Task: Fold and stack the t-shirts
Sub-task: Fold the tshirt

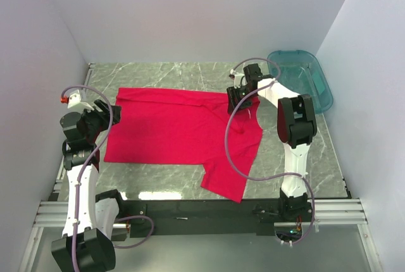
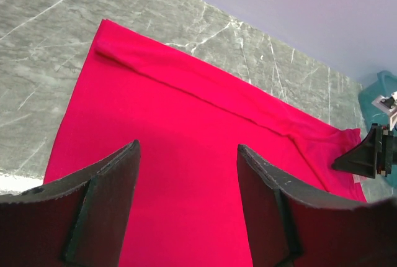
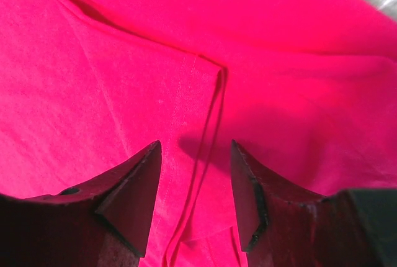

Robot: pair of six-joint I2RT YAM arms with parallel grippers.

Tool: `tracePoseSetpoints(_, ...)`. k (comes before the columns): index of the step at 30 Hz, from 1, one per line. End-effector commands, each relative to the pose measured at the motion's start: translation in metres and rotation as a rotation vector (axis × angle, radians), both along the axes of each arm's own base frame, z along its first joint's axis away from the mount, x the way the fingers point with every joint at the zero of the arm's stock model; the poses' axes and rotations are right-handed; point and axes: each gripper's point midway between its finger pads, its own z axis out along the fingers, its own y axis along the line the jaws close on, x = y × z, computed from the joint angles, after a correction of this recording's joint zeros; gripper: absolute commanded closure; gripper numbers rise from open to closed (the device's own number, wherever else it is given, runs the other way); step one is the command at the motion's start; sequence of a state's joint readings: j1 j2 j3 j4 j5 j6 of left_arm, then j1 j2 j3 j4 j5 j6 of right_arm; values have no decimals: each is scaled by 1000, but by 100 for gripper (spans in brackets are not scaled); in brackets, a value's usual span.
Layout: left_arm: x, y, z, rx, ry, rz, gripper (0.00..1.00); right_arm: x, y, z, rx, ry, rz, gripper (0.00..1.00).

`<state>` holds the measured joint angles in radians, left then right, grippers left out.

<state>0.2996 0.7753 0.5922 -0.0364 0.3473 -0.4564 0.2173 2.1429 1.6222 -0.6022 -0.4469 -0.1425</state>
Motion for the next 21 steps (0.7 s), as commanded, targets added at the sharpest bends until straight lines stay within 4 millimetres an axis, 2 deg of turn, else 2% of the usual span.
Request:
tracePoseSetpoints(1,-3,-3,0,14,-3,-26,31,-8,7,-6,15,32,17,45)
tracePoseSetpoints(12,-2,-4,-2,12,1,-29,32,-17,22,-2,48,58,65,58)
tracePoseSetpoints(15,-3,-4,-1,13,-2,-29,31,-18,23,3,55,39,71,68)
tracePoseSetpoints(19,-2,-4,-2,12,1,-31,31,-19,26,16,59,1,82,86)
tracePoseSetpoints(21,-2,-4,-2,12,1,-31,31,-23,29,22,62,-18,101,91)
